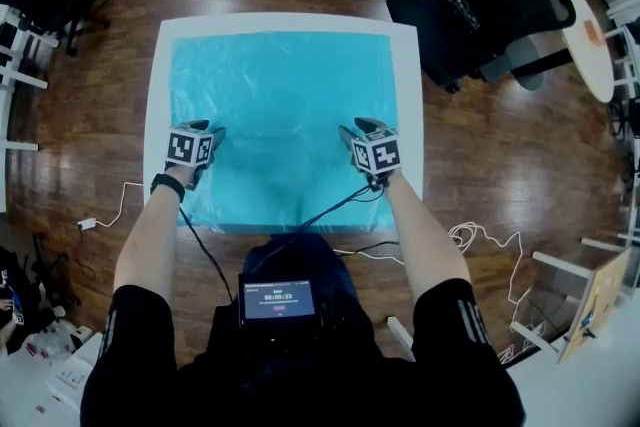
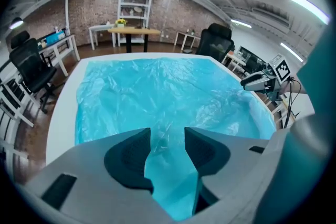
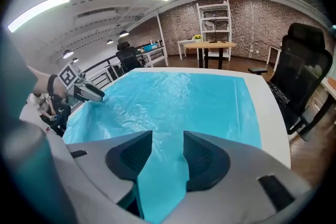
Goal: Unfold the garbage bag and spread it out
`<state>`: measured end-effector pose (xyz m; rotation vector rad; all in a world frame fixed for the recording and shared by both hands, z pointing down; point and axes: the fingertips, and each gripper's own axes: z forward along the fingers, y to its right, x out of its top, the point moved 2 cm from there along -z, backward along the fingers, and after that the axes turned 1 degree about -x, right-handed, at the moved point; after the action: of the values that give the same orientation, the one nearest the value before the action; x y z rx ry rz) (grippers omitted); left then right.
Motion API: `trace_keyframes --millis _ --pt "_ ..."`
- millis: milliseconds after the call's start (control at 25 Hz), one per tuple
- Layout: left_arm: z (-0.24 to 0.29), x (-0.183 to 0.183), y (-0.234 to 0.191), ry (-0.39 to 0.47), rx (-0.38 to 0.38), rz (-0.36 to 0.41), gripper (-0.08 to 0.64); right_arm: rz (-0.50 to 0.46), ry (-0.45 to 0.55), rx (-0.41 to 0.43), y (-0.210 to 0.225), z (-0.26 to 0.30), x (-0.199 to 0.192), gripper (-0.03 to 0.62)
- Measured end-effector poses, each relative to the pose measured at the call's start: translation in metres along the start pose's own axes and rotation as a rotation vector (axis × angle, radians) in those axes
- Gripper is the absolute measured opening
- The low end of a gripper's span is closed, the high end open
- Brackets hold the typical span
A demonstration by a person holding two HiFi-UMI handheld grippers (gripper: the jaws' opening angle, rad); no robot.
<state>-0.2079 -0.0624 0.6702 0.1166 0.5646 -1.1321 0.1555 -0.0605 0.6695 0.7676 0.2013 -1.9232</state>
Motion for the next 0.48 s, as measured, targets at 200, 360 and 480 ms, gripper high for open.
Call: trace_keyframes --millis 200,360,480 --pt "0.009 0.001 -0.012 -0.017 0.042 -0.004 0.212 0.021 -0.059 -0.056 0.018 0.016 -0.014 0.216" --pt "0.015 0.000 -0.018 -0.036 0.056 -0.021 0.211 0.029 -0.068 -0.082 0.028 0.020 -0.019 0.215" --pt "0.017 0.000 -0.023 -0.037 0.064 -0.027 0.212 0.031 -0.063 -0.088 0.028 0.023 -0.016 0.215"
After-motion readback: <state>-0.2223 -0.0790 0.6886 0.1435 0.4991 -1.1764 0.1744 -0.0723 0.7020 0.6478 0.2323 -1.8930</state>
